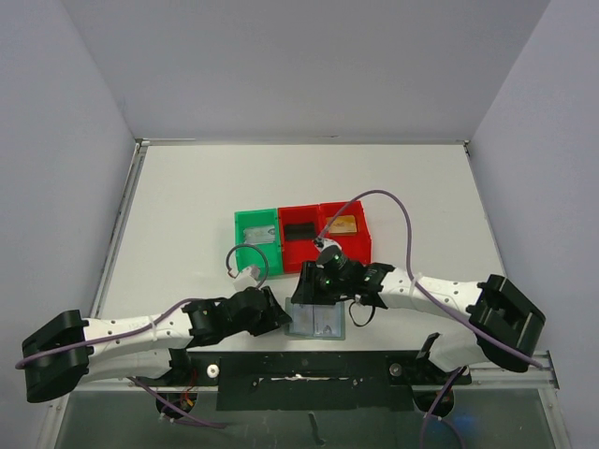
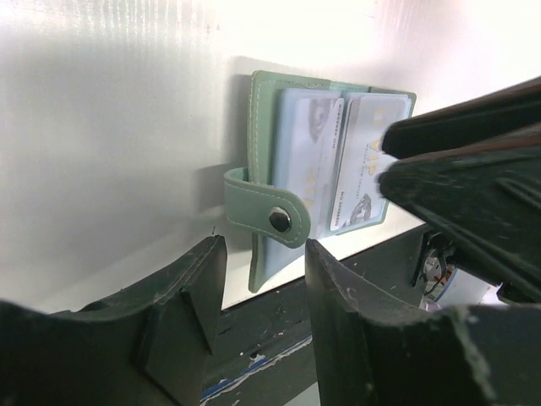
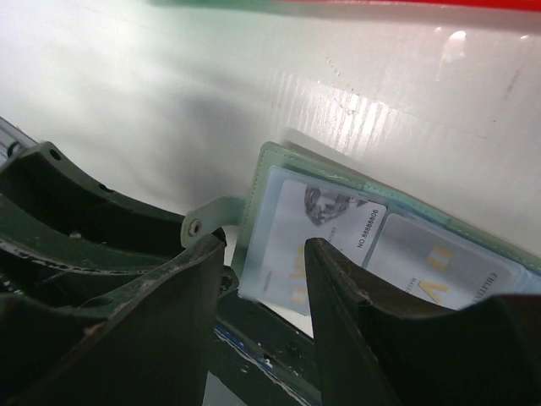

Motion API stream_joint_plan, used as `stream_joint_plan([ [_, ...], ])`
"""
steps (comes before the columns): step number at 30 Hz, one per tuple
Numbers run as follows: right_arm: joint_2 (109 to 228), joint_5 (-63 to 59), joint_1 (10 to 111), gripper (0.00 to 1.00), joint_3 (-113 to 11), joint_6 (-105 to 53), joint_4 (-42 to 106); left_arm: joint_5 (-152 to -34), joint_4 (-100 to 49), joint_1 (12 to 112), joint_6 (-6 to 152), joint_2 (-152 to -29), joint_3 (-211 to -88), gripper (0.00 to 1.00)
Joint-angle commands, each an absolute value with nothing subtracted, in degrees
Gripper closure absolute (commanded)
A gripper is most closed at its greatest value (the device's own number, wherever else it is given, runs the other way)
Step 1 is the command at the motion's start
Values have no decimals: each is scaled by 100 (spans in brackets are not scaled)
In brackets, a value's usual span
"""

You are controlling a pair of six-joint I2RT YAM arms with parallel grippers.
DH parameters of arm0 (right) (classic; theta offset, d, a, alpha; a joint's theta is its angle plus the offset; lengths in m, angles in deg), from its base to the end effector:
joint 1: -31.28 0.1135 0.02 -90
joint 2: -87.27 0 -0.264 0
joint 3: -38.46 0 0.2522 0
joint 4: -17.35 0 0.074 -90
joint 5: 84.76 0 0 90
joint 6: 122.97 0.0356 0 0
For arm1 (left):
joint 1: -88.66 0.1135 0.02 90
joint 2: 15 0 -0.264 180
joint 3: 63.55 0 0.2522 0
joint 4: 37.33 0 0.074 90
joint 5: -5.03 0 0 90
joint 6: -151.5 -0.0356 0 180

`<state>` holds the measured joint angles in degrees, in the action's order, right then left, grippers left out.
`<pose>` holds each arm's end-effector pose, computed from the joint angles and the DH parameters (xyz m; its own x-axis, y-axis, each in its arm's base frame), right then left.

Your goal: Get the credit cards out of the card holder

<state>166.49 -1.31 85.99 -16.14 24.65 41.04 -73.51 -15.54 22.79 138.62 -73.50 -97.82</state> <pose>0.1542 0.2249 0.1861 -0.9529 0.1060 -0.2842 -0.0934 0.7890 0.6073 0.0832 -0.1684 0.1567 -0.8825 -0.3669 -0.2942 -0.1000 0.7576 -0.6451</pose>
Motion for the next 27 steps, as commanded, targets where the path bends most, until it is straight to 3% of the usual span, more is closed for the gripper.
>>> stream_joint_plan([
  [1, 16039, 403, 8566, 55, -1519, 2691, 4213, -7105, -1467, 2226, 13924, -7230, -10038, 58],
  [8, 15581, 388, 8567, 56, -900, 3156, 3943, -6969, -1384, 2146, 13798, -7270, -10244, 53],
  [18, 15653, 228, 8567, 62, -609, 3357, 3729, -6928, -1224, 2119, 13657, -7746, -10567, 52],
  [27, 15810, 287, 8567, 68, -681, 3380, 3820, -6632, -658, 2031, 13669, -6756, -10797, 50],
])
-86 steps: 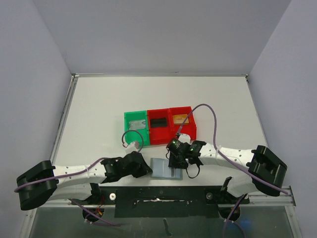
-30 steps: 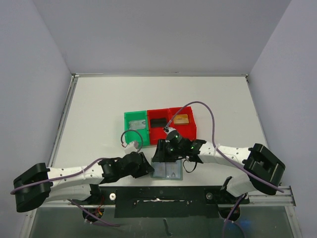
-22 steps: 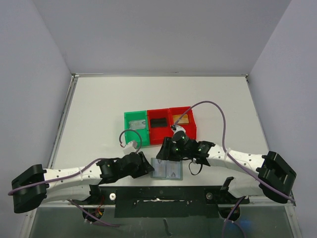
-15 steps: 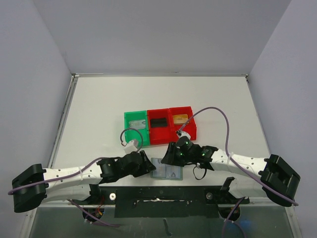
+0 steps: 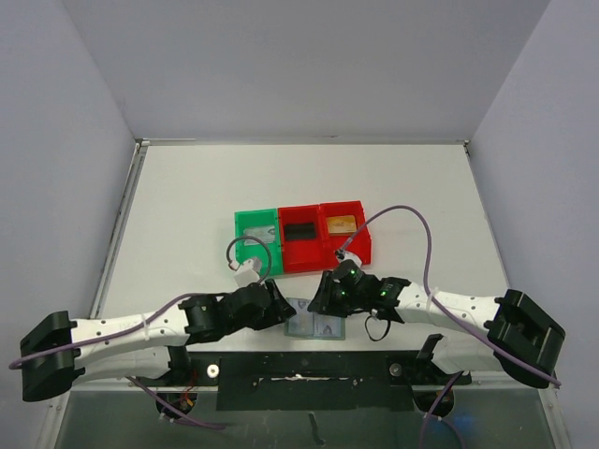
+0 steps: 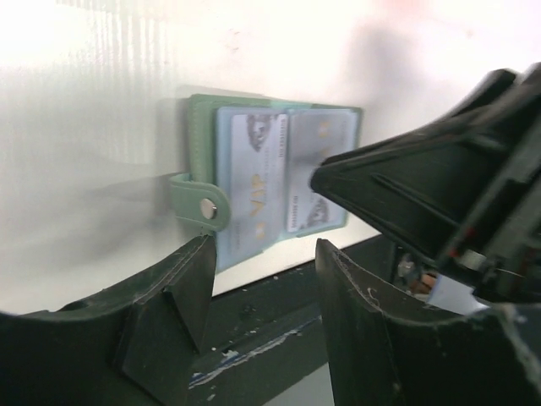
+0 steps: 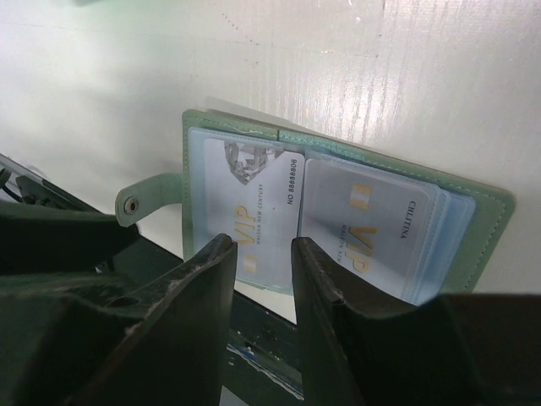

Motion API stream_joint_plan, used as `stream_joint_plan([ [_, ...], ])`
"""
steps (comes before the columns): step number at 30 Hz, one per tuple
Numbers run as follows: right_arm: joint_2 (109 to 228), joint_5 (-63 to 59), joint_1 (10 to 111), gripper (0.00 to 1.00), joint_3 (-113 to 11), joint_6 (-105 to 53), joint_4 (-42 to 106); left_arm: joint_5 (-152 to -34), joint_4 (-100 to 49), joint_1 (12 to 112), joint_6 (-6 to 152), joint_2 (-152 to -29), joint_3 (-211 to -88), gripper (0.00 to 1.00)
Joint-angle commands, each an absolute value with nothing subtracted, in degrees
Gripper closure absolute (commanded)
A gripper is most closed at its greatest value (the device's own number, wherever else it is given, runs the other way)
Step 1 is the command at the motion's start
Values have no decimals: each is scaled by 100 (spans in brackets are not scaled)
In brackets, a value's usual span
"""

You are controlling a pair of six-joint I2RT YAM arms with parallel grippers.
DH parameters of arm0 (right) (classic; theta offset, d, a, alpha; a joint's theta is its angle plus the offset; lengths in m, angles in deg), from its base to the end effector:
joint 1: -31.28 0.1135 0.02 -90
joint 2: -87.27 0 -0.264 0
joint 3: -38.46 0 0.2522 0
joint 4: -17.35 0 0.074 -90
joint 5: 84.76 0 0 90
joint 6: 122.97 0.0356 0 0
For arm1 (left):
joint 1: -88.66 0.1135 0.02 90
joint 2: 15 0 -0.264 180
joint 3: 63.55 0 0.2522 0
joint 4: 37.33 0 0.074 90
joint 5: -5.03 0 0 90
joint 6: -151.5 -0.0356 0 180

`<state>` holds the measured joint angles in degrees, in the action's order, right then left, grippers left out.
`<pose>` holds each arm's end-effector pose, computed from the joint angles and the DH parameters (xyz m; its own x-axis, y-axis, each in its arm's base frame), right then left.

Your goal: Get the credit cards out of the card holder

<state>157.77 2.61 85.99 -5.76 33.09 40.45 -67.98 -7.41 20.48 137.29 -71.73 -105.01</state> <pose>0.1312 0.1881 0.1675 -0.9389 0.2538 -0.2323 0.0629 0.7905 0.6092 0.0820 -0.1768 0.1912 -0.8512 -0.3682 -0.3740 -0.0565 0.7727 -0.6323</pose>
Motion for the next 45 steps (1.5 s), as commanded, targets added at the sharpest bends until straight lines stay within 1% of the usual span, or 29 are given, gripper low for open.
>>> stream_joint_plan([
  [1, 15818, 301, 8561, 69, -673, 3401, 3822, -6705, -684, 2034, 13666, -6700, -10810, 50],
  [3, 15807, 325, 8567, 71, -649, 3445, 3810, -6919, -874, 2036, 13612, -6671, -10820, 52],
  [5, 15782, 354, 8564, 72, -602, 3506, 3790, -7181, -1210, 2038, 13494, -6741, -10826, 58],
  [8, 15714, 422, 8569, 74, -434, 3726, 3663, -7498, -1784, 2050, 13379, -7119, -10780, 63],
  [11, 15616, 397, 8568, 74, -188, 3927, 3378, -7893, -2346, 2182, 13207, -7593, -10778, 66],
  [14, 15522, 340, 8547, 74, -19, 3976, 3254, -8009, -2342, 2299, 13045, -8073, -11003, 70],
  [17, 15484, 203, 8528, 72, 27, 3925, 3111, -7712, -1804, 2364, 13032, -8311, -11146, 75],
  [25, 15497, 20, 8517, 72, -218, 3783, 3050, -7639, -1884, 2722, 12960, -8226, -10684, 76],
  [28, 15683, -11, 8523, 70, -280, 3737, 3070, -7686, -1933, 2772, 12888, -8334, -10554, 76],
  [30, 15914, -164, 8514, 71, -285, 3736, 2976, -7742, -1944, 2774, 12878, -8445, -10517, 77],
  [34, 16317, -197, 8511, 73, -372, 3733, 3239, -7809, -2017, 2775, 12836, -8618, -10422, 79],
  [37, 16419, 153, 8562, 75, -579, 3758, 3926, -7755, -1923, 2767, 12895, -8671, -10389, 80],
  [40, 16421, 428, 8651, 74, -796, 3699, 4360, -7748, -1916, 2766, 12923, -8693, -10333, 81],
  [45, 16504, 463, 8684, 72, -886, 3676, 4376, -7764, -1894, 2766, 12905, -8790, -10344, 82],
])
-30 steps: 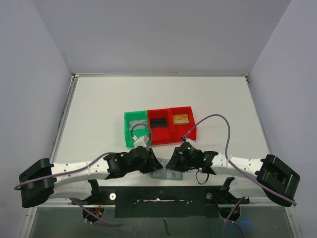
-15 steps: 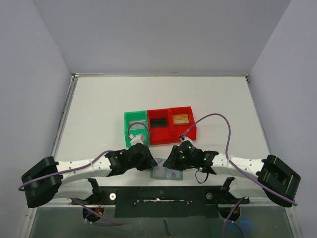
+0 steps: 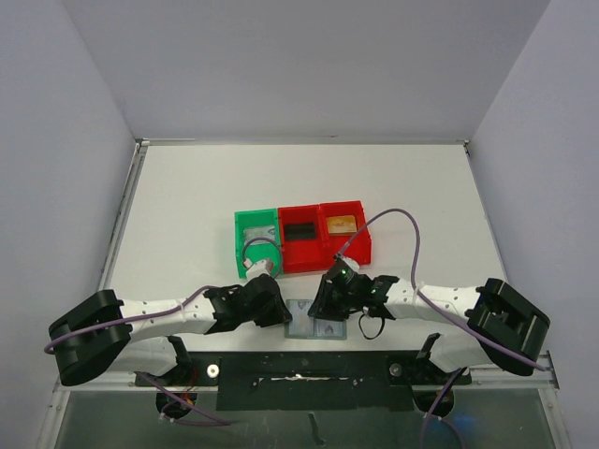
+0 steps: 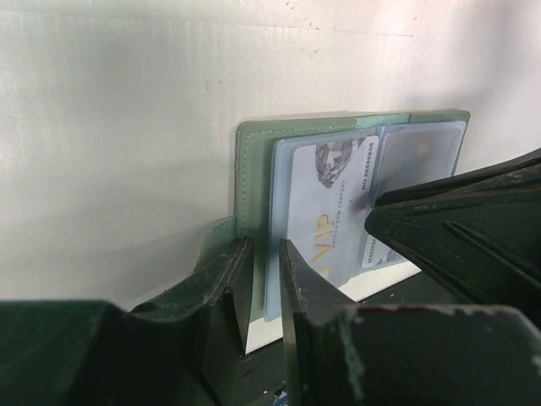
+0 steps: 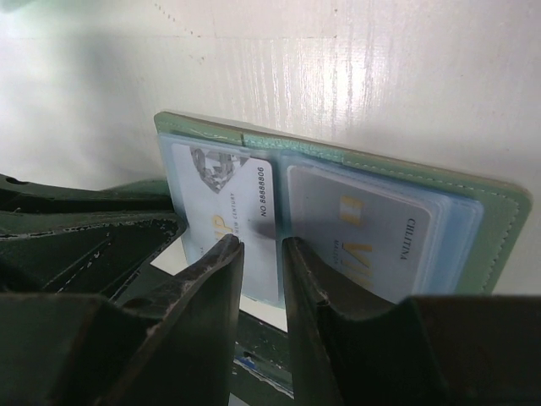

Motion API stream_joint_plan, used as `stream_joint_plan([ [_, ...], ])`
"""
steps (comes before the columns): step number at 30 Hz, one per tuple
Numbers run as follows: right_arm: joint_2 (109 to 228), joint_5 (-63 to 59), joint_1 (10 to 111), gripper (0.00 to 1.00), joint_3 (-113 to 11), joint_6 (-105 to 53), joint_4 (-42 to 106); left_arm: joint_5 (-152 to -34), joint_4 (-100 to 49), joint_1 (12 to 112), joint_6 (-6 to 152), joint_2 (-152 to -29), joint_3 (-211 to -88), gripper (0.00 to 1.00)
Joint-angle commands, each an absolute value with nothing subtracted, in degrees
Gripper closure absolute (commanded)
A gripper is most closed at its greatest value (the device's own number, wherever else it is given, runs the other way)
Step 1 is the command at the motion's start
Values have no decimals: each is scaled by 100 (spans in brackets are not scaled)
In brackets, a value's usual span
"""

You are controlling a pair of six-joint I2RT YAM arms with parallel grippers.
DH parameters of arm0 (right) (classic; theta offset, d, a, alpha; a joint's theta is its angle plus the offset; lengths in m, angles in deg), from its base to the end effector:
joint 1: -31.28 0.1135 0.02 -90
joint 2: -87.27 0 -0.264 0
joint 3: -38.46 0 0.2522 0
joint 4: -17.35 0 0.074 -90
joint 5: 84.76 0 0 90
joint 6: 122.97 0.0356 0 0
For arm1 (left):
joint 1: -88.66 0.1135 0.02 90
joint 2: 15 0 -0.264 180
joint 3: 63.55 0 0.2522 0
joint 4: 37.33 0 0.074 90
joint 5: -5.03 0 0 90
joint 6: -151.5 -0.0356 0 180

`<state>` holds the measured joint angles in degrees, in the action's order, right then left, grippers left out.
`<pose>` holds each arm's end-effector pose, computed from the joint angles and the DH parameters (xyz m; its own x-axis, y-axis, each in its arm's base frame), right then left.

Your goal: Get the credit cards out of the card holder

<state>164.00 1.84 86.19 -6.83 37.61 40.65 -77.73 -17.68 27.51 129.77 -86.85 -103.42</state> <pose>0.1350 0.1958 0.1495 -0.9450 0.2926 -0.1463 0.1646 0.8116 0.5605 0.1099 -0.1901 0.1451 -0.9122 -0.2541 -0.3216 -0.0437 0.8405 -0.5400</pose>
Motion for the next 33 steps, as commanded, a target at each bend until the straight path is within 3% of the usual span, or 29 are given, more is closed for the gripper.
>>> stream_joint_plan([
  [1, 16527, 509, 8717, 72, -940, 3668, 4439, -7766, -1862, 2762, 12896, -8825, -10369, 82],
  [15, 16862, 305, 8816, 72, -993, 3572, 4034, -7753, -1716, 2672, 12943, -9168, -10482, 89],
  [23, 16374, -126, 8617, 92, -482, 3584, 2923, -7618, -1423, 2628, 12953, -9341, -10619, 93],
  [33, 15912, -563, 8387, 100, 61, 3554, 2290, -7503, -1184, 2617, 13010, -9518, -10759, 100],
])
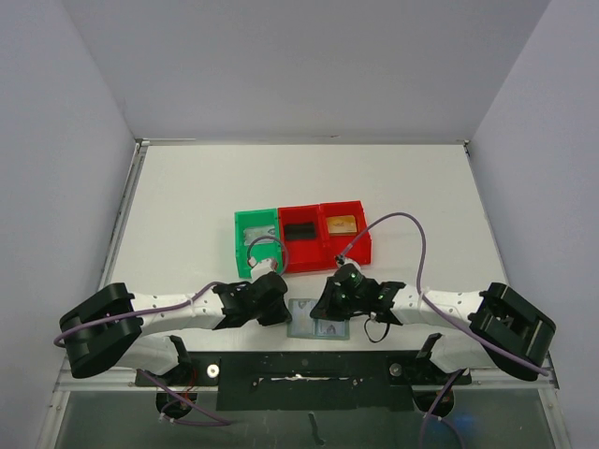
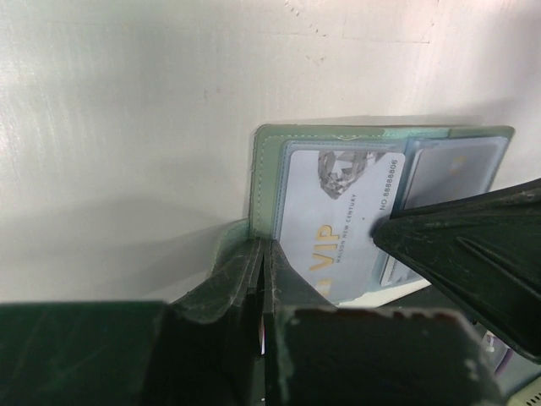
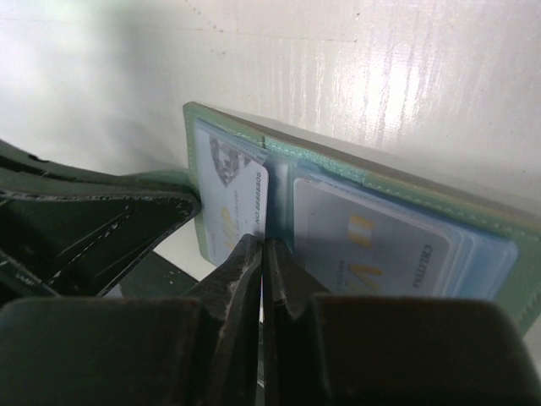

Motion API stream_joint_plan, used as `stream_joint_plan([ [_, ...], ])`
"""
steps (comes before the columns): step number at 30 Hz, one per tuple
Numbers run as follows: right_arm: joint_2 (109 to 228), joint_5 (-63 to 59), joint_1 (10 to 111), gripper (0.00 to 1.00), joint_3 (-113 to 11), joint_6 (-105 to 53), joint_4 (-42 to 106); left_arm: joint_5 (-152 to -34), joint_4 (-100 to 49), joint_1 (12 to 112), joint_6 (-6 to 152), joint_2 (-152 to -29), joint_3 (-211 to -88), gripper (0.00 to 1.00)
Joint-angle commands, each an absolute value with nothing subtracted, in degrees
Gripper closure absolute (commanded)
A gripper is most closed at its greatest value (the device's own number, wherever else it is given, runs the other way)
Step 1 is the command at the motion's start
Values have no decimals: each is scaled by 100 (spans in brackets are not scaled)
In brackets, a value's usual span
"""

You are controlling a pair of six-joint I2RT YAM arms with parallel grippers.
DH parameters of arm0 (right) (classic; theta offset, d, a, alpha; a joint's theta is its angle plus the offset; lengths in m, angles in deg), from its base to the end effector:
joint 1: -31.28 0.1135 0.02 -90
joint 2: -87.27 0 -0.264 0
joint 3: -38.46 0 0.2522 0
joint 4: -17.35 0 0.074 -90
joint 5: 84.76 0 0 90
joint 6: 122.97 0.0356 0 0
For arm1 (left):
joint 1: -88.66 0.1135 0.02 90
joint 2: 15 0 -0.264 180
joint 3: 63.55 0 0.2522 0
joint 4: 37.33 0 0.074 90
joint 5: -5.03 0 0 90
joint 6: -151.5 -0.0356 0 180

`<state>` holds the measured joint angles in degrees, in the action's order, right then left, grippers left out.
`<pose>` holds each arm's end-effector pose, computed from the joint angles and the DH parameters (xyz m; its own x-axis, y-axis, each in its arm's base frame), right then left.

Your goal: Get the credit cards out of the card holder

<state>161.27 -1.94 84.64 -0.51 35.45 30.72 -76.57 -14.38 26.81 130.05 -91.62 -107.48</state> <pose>0.1315 0.1843 0.1408 -0.9505 0.2680 -0.1573 0.1040 0.7513 0.6518 0.1144 -0.2028 0.1440 -0.9181 -0.2359 -0.3186 -0.0577 0.8747 -0.4812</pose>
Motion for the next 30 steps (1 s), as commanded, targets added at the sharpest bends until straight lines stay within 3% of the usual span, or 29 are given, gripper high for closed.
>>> stream_joint_plan([
  [1, 15908, -598, 8358, 100, 102, 3551, 2259, -7493, -1161, 2617, 13006, -9542, -10781, 100],
  [18, 15612, -1561, 7621, 98, 809, 3260, 1792, -7293, -917, 2599, 13105, -9505, -10860, 100],
  [30, 15465, -1506, 7380, 98, 1002, 3269, 2081, -7228, -890, 2573, 13114, -9294, -10920, 100],
])
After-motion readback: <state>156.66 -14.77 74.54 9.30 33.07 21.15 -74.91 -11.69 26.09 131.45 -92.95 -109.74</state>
